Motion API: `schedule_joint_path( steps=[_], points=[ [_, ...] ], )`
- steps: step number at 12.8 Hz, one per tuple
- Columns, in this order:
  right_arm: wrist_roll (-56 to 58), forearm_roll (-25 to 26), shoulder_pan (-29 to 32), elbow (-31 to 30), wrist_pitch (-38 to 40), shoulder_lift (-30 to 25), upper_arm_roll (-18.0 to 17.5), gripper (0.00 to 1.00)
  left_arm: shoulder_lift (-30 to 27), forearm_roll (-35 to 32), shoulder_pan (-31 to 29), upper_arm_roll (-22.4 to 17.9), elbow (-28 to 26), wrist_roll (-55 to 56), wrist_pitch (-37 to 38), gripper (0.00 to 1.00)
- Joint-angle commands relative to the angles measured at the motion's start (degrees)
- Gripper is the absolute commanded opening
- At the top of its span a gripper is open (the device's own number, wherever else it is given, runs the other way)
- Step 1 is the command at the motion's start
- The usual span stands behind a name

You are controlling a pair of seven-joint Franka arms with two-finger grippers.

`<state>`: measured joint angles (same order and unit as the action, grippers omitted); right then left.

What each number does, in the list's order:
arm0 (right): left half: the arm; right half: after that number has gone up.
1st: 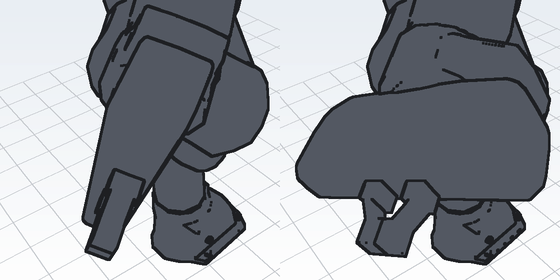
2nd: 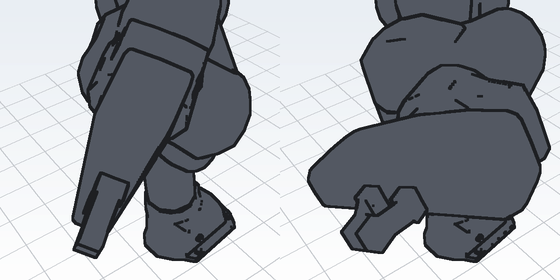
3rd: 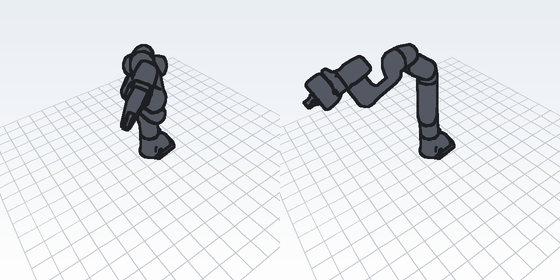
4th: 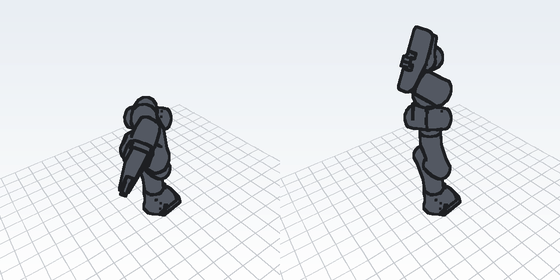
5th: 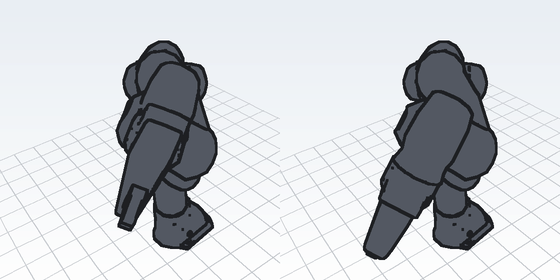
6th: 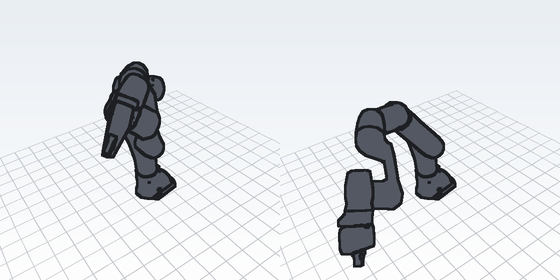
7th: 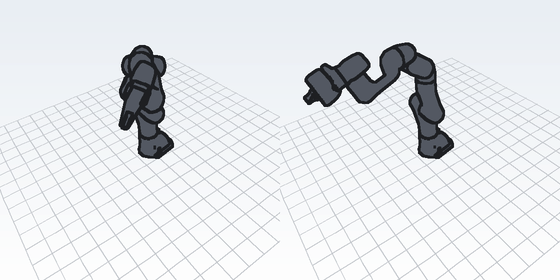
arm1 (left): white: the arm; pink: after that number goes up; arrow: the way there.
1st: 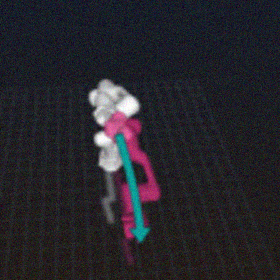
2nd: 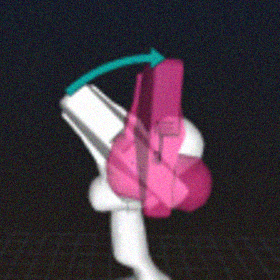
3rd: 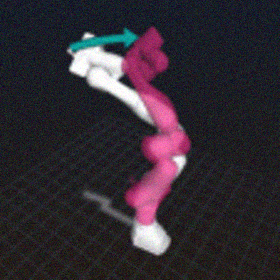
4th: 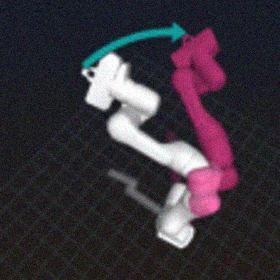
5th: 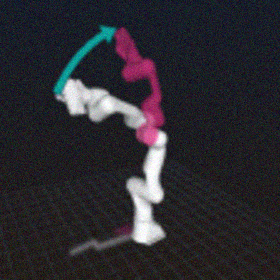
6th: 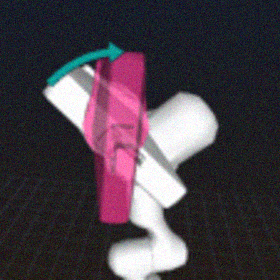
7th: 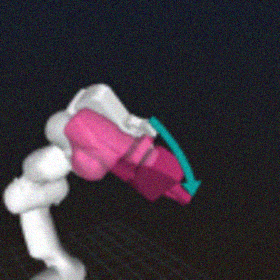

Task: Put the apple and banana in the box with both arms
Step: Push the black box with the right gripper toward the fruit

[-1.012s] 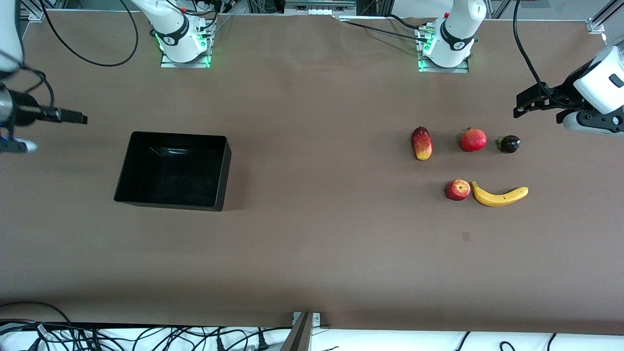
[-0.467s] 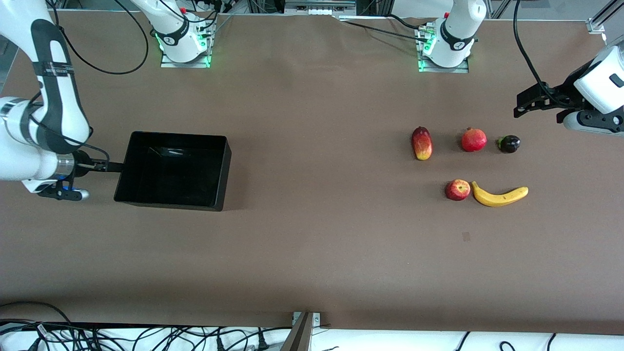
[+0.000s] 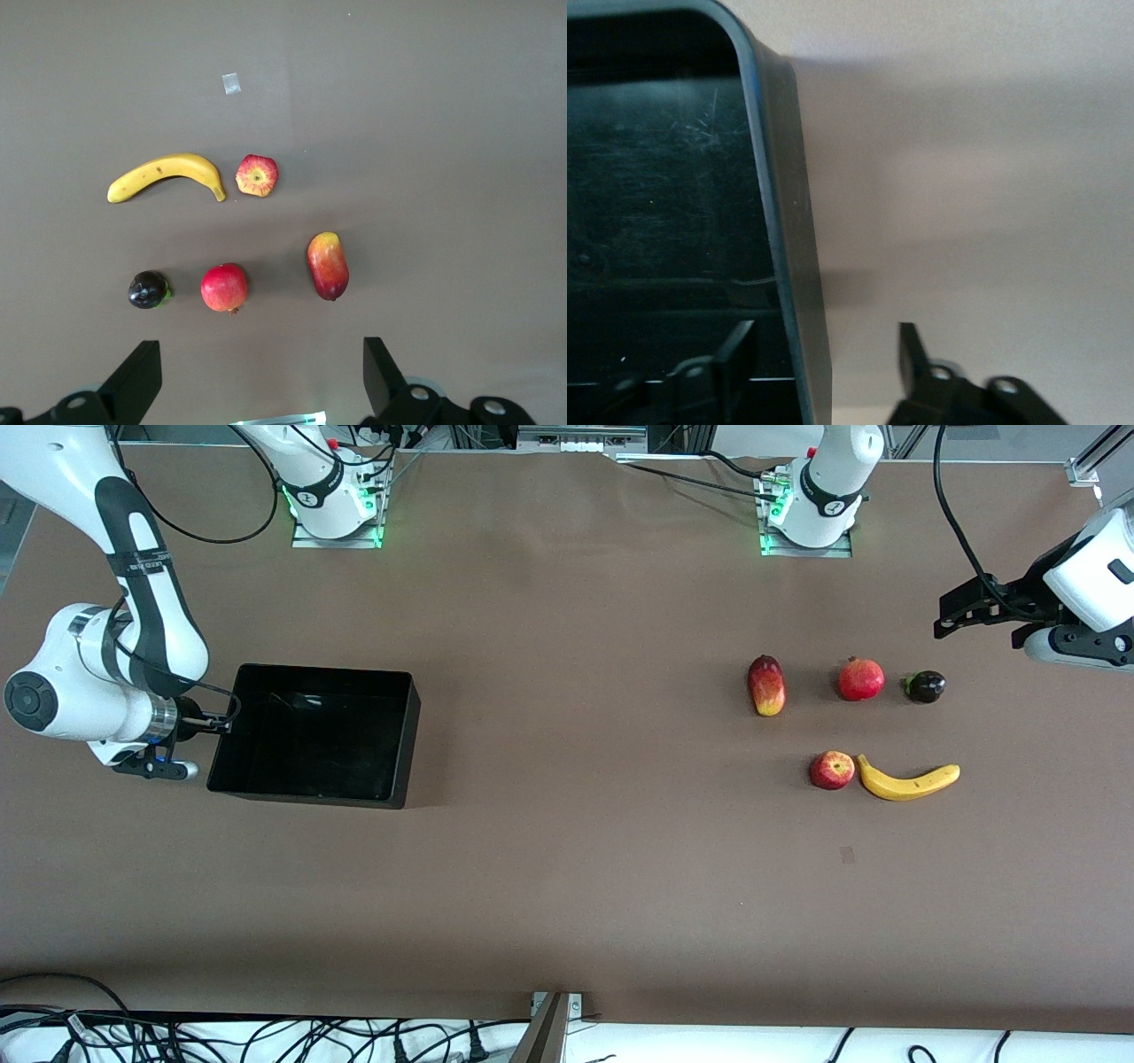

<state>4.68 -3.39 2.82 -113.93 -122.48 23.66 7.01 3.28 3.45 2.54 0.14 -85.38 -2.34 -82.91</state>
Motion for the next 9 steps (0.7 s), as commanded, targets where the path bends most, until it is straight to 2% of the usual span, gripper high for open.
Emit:
schedule_joint_path(
  steps=[1, 6, 9],
  points=[
    [-0.1, -0.7, 0.3, -1.6, -0.4, -1.7, -0.2, 0.0, -0.2, 0.2, -0.4, 0.2, 0.7, 0.1, 1.1, 1.0],
    [0.1, -0.7, 0.3, -0.2, 0.4, -1.9, -0.5, 0.0, -0.2, 0.2, -0.4, 0.2, 0.7, 0.1, 1.1, 1.0],
    [0.0, -0.7, -0.7, 6.9, 10.5, -2.1, -3.9, 0.0, -0.2, 0.2, -0.4, 0.2, 0.7, 0.1, 1.1, 1.0]
  ],
)
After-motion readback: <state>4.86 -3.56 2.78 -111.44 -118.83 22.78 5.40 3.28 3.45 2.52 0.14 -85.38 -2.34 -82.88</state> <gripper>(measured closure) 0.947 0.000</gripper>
